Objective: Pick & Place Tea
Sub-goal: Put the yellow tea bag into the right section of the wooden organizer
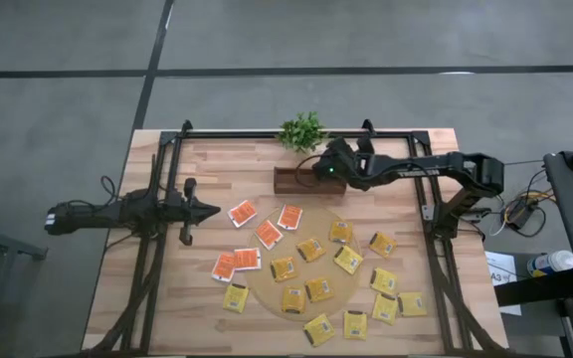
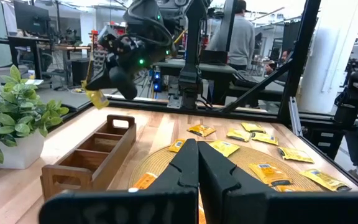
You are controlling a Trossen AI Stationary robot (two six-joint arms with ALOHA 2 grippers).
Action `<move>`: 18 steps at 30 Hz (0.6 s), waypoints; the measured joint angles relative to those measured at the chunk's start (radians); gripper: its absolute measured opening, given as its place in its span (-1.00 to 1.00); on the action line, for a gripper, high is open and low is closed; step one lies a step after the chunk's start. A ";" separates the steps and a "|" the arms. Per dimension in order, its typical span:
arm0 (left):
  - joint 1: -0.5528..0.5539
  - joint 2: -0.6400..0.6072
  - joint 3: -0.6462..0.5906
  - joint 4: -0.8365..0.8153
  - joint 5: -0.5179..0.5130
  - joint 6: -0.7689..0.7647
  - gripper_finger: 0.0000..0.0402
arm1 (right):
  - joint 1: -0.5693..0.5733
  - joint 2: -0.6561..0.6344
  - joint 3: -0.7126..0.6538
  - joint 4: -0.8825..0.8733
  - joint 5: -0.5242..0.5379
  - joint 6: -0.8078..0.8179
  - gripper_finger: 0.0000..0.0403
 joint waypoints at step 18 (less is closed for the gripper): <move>0.000 0.003 0.000 0.000 0.000 0.000 -1.00 | 0.014 0.041 -0.056 0.110 -0.004 0.051 -0.94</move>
